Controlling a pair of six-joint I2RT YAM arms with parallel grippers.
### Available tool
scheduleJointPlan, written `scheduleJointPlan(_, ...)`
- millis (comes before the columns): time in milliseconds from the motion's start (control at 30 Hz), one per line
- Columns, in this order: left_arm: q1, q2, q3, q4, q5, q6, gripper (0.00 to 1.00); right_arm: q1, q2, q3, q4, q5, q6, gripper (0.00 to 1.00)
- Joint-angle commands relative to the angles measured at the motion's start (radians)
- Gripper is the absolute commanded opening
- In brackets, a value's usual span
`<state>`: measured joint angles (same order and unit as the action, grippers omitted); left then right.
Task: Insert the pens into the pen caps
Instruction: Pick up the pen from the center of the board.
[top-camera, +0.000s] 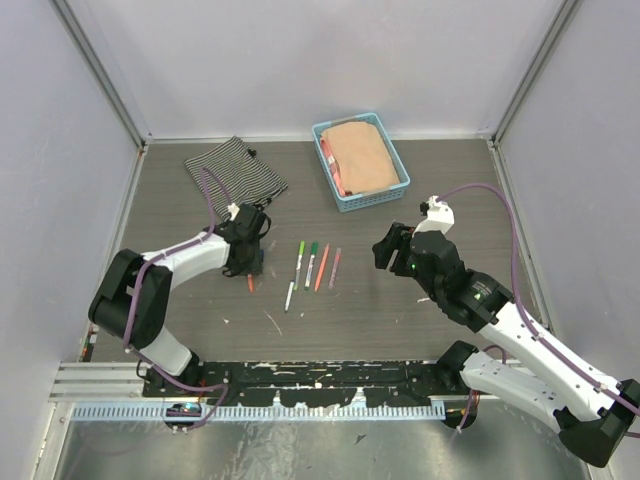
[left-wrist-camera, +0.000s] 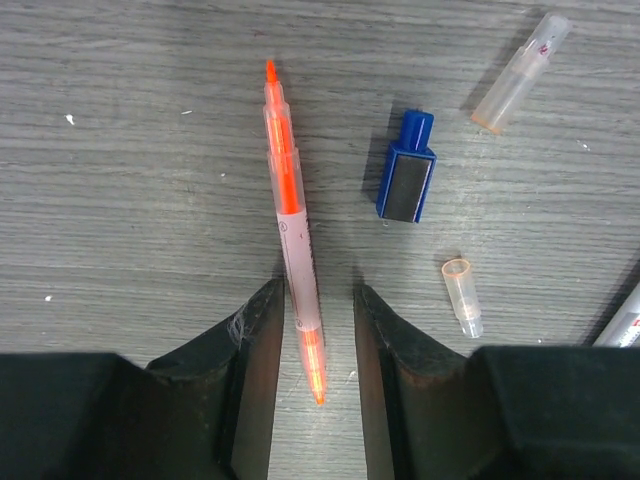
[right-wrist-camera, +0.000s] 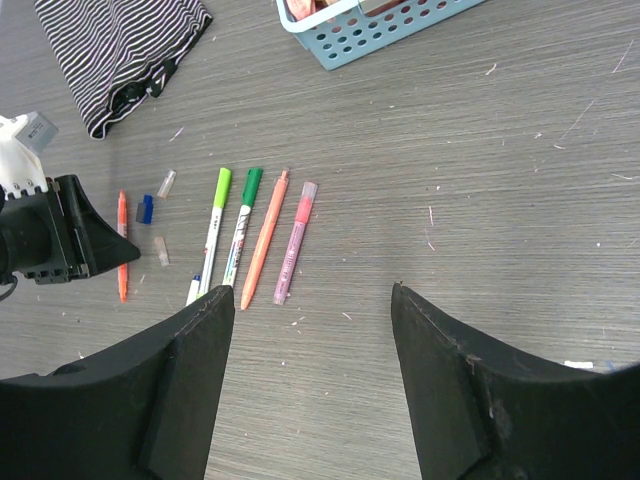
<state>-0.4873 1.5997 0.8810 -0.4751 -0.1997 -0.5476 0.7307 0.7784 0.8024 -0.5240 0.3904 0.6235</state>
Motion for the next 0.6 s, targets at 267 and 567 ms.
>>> scheduleJointPlan(267, 0.010, 0.033, -0.003, -0.006, 0.021, -0.037, 0.29, -0.001, -0.022, 0.034, 0.022, 0.000, -0.005, 0.69)
scheduleJointPlan(567, 0.007, -0.057, 0.035, -0.082, 0.008, -0.008, 0.07, -0.001, -0.015, 0.027, 0.036, -0.016, -0.006, 0.69)
